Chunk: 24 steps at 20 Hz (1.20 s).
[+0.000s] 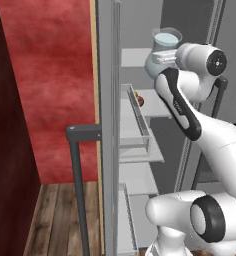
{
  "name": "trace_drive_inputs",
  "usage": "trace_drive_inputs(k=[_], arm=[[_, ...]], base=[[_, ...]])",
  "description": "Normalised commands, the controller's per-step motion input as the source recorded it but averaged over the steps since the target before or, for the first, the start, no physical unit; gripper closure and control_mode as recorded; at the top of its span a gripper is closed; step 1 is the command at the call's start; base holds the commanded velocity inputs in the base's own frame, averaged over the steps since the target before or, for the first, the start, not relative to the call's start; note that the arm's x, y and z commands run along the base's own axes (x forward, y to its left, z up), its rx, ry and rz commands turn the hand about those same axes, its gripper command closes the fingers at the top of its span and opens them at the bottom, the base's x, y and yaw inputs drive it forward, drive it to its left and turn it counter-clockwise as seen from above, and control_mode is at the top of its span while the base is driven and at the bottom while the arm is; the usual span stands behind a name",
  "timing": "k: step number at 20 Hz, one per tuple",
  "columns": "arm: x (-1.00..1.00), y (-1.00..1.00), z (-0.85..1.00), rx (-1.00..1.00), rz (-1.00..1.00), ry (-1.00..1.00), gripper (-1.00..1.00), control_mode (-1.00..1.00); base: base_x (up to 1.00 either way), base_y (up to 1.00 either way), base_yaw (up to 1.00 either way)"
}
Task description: Move the mango and onion from the top shelf to the second highest shelf to make space. Then, place the pitcher from the counter on the cleared top shelf.
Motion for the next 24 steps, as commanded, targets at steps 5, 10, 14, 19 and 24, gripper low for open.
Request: trace_drive_inputs(k=[5,10,14,19,24], arm=[[0.75,0.00,0.00,0.00,0.00,0.00,1.00,-1.00],[0.73,0.04,0.14,0.00,0.00,-0.03,1.00,-1.00],[0.72,0.11,0.18,0.00,0.00,-0.02,1.00,-1.00],[0.76,0.04,0.12,0.00,0.00,0.00,1.00,-1.00],[0.80,0.00,0.00,0.00,0.00,0.00,1.00,-1.00]], base=[[0.00,0.00,0.00],[0.00,0.00,0.00],[0.00,0.00,0.00],[0.00,0.00,0.00],[0.00,0.00,0.00]])
